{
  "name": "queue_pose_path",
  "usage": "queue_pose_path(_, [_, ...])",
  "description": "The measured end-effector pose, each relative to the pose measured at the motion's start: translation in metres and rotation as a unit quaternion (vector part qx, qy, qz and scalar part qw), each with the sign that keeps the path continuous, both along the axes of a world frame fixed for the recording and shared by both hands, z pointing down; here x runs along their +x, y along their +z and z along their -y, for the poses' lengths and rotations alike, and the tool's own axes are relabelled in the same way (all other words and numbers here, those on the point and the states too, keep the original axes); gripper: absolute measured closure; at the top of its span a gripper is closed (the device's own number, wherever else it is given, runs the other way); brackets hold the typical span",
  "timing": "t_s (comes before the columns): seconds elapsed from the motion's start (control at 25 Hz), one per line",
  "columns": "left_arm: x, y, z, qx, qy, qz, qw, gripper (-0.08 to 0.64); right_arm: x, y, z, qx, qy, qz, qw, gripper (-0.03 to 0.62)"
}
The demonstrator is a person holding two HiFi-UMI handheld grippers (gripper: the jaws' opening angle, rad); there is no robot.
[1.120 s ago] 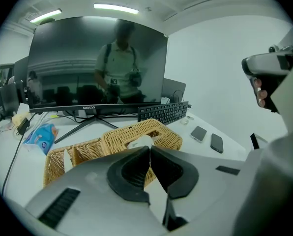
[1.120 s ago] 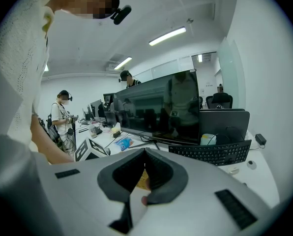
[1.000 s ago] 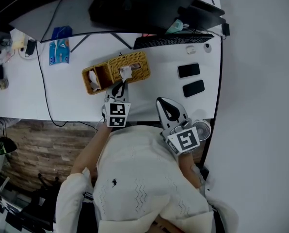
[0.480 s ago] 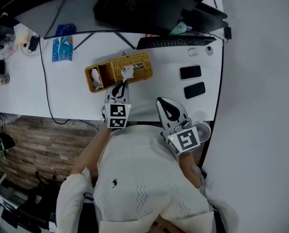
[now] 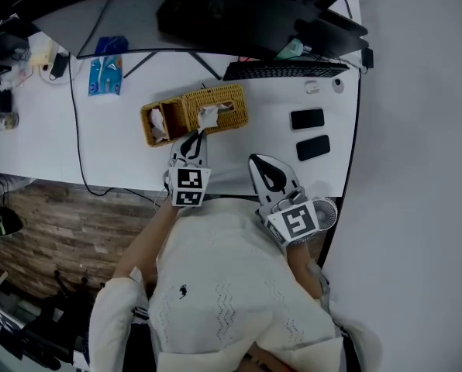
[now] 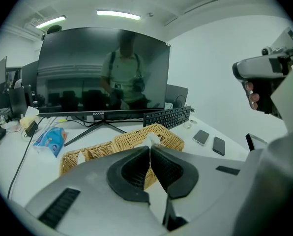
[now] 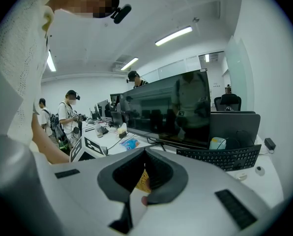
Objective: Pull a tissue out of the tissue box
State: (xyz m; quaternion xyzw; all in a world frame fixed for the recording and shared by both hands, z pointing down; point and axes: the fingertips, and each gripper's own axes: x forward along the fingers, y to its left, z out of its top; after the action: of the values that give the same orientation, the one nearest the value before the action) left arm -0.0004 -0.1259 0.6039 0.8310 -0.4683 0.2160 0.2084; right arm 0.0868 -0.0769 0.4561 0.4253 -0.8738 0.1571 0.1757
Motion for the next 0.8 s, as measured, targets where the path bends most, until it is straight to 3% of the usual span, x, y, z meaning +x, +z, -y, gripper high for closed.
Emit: queue_pose_path(0.8, [-0.0048,-0.0077,-0.007,0.006,-0.009,0.002,0.9999,0.541,-0.0064,-0.0013,0.0037,0.006,-0.024,0.005,1.0,0.591])
